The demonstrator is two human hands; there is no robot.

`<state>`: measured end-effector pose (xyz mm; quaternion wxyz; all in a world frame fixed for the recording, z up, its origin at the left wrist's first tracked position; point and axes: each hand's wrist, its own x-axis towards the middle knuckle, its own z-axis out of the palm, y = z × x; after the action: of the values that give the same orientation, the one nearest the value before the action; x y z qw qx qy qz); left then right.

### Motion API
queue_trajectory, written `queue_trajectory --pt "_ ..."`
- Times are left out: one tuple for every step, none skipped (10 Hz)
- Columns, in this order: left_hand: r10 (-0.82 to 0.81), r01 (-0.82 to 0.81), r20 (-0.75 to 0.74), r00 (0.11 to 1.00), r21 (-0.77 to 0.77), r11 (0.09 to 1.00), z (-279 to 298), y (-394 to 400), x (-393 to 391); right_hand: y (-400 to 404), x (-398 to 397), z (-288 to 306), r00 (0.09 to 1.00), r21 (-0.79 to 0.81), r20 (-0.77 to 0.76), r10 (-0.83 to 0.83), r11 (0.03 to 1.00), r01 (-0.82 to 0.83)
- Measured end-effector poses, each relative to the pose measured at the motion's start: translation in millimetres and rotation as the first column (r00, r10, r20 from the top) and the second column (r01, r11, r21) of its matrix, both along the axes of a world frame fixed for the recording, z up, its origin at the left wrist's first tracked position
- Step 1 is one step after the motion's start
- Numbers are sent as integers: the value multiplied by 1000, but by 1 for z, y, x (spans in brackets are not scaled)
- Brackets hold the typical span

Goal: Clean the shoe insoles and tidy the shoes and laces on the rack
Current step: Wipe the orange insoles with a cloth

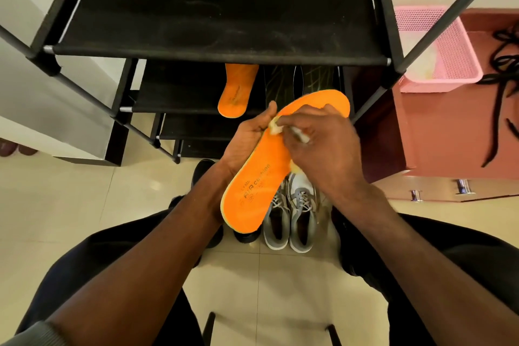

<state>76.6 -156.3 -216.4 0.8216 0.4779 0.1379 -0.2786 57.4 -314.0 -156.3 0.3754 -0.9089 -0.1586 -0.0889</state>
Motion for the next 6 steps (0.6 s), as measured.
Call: queue_trajectory --pt "87 -87 -70 994 10 996 53 -31 -13 -19 18 4 980 -31 8 -200 979 201" --pt "30 -40 -88 996 -117 992 65 -38 -20 -27 23 4 959 -2 -22 -281 960 281" --pt "57 -75 -120 991 -151 986 67 -32 -21 -15 12 2 993 56 -9 -121 991 121" --pt "79 -128 -208 975 -233 964 66 -24 -19 3 -6 0 998 24 53 37 999 -38" --pt "20 -77 -169 985 -337 938 68 -23 -17 -2 3 3 993 -78 92 -69 994 77" --pt "33 -53 -130 991 -155 987 69 -30 -18 -21 22 6 964 -117 101 -246 959 257"
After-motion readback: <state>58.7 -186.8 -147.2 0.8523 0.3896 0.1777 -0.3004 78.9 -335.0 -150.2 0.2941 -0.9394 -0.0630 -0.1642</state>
